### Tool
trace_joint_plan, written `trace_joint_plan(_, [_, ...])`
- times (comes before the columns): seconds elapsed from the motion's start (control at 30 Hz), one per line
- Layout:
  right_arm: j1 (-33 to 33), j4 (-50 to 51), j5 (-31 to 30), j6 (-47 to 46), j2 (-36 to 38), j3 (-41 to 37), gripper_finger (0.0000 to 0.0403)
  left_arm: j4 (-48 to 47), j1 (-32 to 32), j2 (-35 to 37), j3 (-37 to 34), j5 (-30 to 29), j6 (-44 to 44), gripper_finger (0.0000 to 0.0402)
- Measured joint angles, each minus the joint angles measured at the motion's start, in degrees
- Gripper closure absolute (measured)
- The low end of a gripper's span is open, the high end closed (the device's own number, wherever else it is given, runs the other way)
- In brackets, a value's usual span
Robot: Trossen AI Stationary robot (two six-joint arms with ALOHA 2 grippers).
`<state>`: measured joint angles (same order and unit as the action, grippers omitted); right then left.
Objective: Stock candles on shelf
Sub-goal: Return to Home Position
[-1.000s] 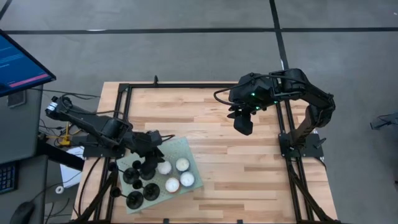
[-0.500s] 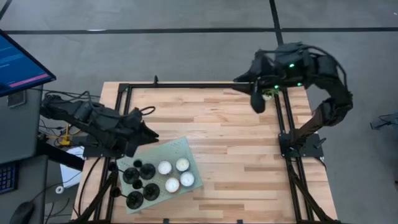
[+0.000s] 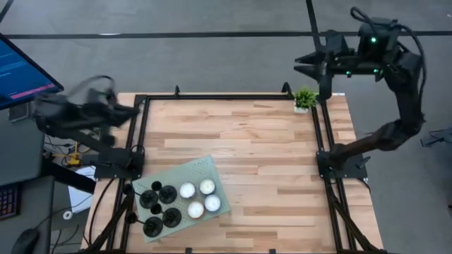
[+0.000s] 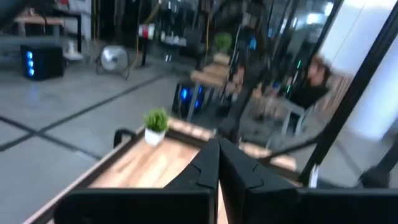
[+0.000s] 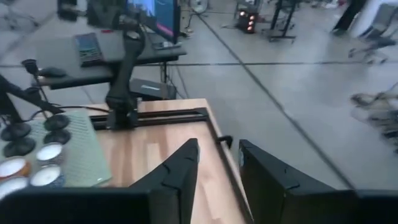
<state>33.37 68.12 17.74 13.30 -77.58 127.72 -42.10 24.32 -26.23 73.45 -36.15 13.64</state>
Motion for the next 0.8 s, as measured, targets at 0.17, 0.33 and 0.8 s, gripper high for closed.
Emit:
trace_joint_plan(0.17, [12.59,-7.13,14.98,-0.21,7.76,-19.89,0.0316,-1.31,-0.02,7.1,-1.03,-1.35,1.64,0.0399])
trace_joint_plan(0.33, [20.52,-24.99,24.15,-7.22,19.35,-48.34,0.0339,-1.56,0.0,11.37,-5.45,-1.68,3.3,0.0399])
trace_joint_plan(0.8, [18.39,-80.47,19.46,-37.87,48.73,-104.11,0.0399,-3.7,0.07,20.53,-18.05,-1.53,12.88,0.04])
